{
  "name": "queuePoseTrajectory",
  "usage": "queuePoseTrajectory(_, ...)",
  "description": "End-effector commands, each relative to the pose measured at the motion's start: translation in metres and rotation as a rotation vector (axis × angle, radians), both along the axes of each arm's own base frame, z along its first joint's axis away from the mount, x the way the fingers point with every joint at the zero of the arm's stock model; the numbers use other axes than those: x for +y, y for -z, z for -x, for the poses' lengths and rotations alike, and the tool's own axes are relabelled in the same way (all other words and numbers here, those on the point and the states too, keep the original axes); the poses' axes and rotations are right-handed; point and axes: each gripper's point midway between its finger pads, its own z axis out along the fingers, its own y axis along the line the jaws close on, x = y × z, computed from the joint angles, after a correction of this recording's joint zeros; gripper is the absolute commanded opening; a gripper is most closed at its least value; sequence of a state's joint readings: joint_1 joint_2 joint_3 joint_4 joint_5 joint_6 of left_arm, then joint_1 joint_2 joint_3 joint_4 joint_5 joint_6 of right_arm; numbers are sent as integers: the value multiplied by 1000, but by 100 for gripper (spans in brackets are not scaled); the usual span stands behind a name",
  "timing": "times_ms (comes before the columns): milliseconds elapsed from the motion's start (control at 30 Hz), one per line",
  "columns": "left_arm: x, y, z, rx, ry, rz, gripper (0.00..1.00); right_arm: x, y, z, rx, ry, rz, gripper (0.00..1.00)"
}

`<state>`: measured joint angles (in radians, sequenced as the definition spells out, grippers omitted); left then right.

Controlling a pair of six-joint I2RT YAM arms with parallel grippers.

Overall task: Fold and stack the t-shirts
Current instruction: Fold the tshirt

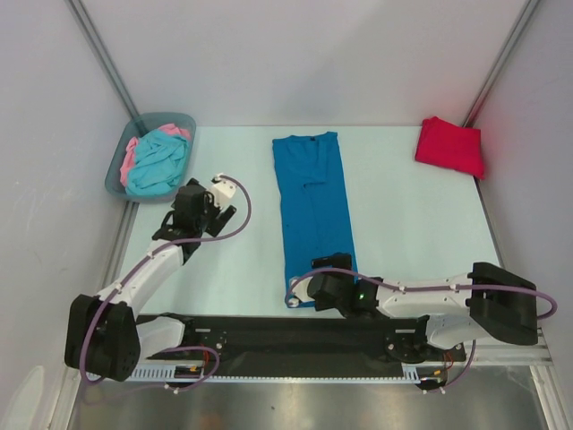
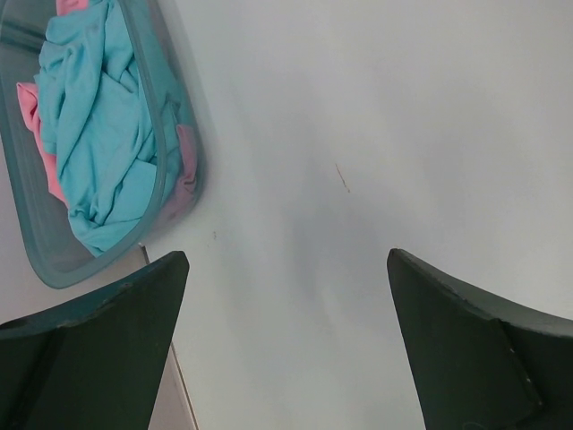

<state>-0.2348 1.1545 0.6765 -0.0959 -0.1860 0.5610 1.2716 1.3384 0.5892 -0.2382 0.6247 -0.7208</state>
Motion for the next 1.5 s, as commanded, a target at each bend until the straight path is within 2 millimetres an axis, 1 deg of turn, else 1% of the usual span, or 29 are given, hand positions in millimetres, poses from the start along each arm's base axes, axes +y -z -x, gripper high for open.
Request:
queuePoseTrajectory(0, 5, -12, -10, -63, -26, -2, 100, 14, -28, -15, -96, 67, -100, 93)
queuePoseTrajectory(33, 4, -12, -9, -67, -23, 2, 100, 8, -40, -25, -171, 101, -105, 94)
queuePoseTrajectory(67, 2, -12, -8, -67, -14, 11, 100, 11, -50, -34, -242, 100, -133, 95)
queuePoseTrajectory(100, 2, -11, -7, -65, -12, 13, 100, 6, -57, -43, -266, 139, -151, 95)
queuePoseTrajectory(133, 1, -14, -7, -75, -9, 17, 100, 10, -59, -44, -244, 142, -174, 95)
queuePoseTrajectory(167, 2, -15, -7, -80, -9, 12, 100, 7, -54, -38, -169, 168, -162, 95)
queuePoseTrajectory(200, 3, -15, -6, -82, -11, 9, 100, 9, -50, -31, -105, 158, -164, 96)
queuePoseTrajectory(233, 3, -15, -6, -84, -11, 4, 100, 18, -41, -18, -13, 110, -179, 97)
queuePoseTrajectory(300, 4, -14, -7, -83, -17, -2, 100, 21, -38, 2, 81, 82, -189, 97)
queuePoseTrajectory(333, 5, -12, -6, -79, -16, -4, 100, 28, -34, 16, 141, 38, -197, 96)
queuePoseTrajectory(367, 5, -12, -6, -80, -14, -6, 100, 25, -33, 23, 172, 23, -192, 96)
queuePoseTrajectory(400, 5, -9, -6, -73, -16, -11, 100, 27, -34, 29, 206, 14, -201, 96)
queuePoseTrajectory(433, 6, -9, -6, -75, -18, -13, 100, 30, -31, 40, 272, -19, -207, 96)
queuePoseTrajectory(467, 6, -8, -6, -72, -18, -18, 100, 26, -30, 48, 310, -28, -186, 95)
queuePoseTrajectory(500, 7, -5, -6, -62, -19, -24, 100, 30, -38, 53, 336, -41, -214, 94)
queuePoseTrajectory(533, 8, -4, -6, -61, -25, -29, 100, 32, -37, 63, 394, -68, -221, 93)
queuePoseTrajectory(600, 9, -2, -7, -53, -28, -34, 100, 30, -36, 74, 446, -95, -216, 93)
queuePoseTrajectory(667, 10, 0, -7, -49, -33, -39, 100, 29, -30, 83, 492, -115, -211, 93)
queuePoseTrajectory(767, 11, 1, -7, -44, -36, -44, 100, 31, -18, 90, 513, -136, -208, 93)
queuePoseTrajectory(800, 11, 2, -7, -42, -38, -45, 100, 32, -14, 96, 521, -157, -196, 93)
queuePoseTrajectory(933, 12, -1, -8, -49, -42, -45, 100, 33, 2, 101, 487, -169, -138, 93)
queuePoseTrajectory(1033, 12, -1, -7, -52, -43, -42, 100, 35, 8, 106, 472, -185, -114, 93)
queuePoseTrajectory(1200, 10, -6, -7, -66, -39, -32, 100, 38, 22, 103, 391, -198, -64, 93)
queuePoseTrajectory(1233, 10, -6, -7, -64, -39, -33, 100, 41, 20, 98, 351, -195, -72, 93)
queuePoseTrajectory(1300, 10, -6, -7, -66, -38, -30, 100, 42, 22, 94, 313, -193, -64, 92)
queuePoseTrajectory(1333, 10, -7, -7, -67, -37, -29, 100, 44, 18, 88, 274, -189, -72, 92)
queuePoseTrajectory(1467, 11, -4, -6, -61, -38, -35, 100, 46, 13, 86, 256, -193, -80, 92)
